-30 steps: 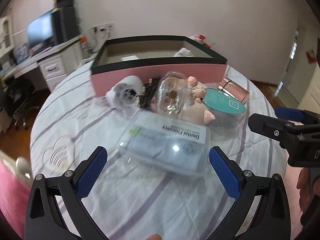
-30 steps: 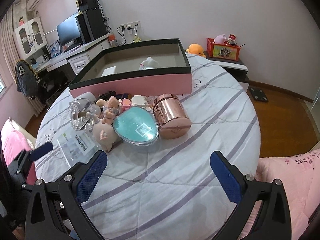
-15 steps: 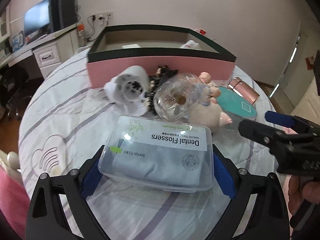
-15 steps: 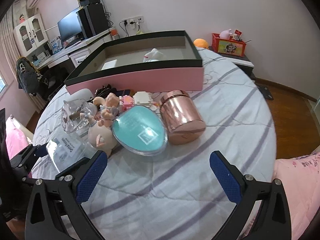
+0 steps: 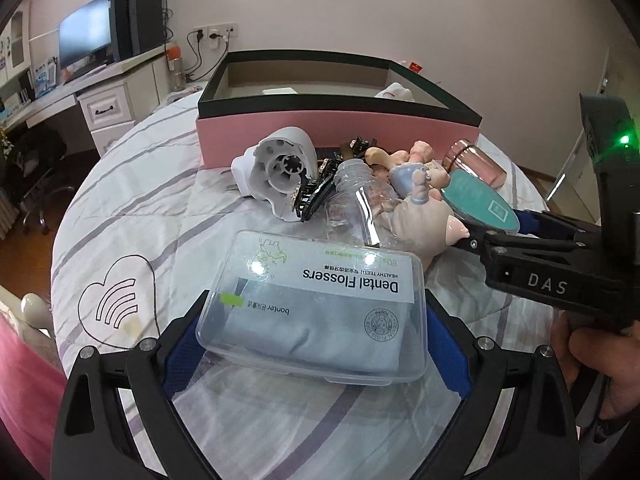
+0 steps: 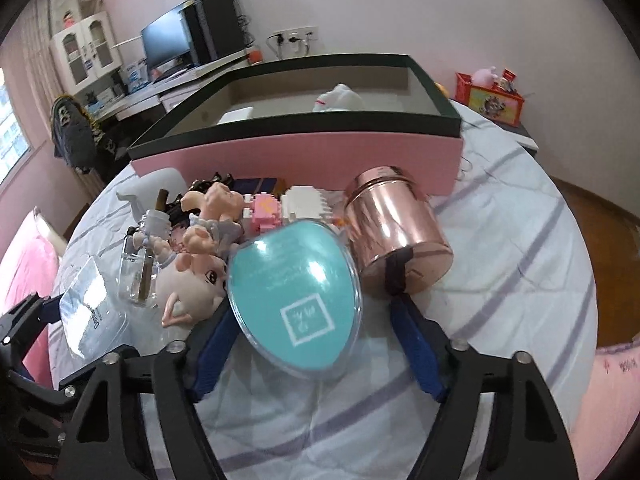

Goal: Organize rigid objects
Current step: 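Grasp the Dental Flossers box with the left tool while the right tool grasps the teal compact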

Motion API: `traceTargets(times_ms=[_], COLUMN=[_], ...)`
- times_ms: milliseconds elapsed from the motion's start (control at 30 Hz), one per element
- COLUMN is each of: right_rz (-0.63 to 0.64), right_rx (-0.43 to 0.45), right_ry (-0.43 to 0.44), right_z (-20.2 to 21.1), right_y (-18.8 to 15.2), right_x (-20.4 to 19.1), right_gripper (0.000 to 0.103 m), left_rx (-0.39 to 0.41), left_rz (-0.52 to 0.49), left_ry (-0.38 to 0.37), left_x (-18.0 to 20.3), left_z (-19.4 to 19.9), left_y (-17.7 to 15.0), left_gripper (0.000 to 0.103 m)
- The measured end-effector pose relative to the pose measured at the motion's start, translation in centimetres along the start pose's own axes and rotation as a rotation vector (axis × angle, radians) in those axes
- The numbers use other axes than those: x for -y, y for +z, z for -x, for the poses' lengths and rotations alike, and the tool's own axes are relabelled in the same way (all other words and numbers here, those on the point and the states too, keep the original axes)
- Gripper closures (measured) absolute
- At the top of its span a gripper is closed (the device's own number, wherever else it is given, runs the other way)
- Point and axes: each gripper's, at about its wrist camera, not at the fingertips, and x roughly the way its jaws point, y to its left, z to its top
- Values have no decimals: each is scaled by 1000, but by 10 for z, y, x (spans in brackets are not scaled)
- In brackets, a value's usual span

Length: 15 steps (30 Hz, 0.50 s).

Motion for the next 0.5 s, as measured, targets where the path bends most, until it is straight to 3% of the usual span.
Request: traceTargets(times_ms=[167,500], right_rz=[-13,-61], right_rx=[0,53], right_ry=[13,44], right_z=[3,55], right_y=[-3,-3], right_x=[-2,-3], right_gripper=[45,45], left_rx=[6,76], left_rz=[20,36], left_ry=[10,40], left_x=[-5,-8], left_z=[5,40], left_y=[0,16], left_gripper=[7,7])
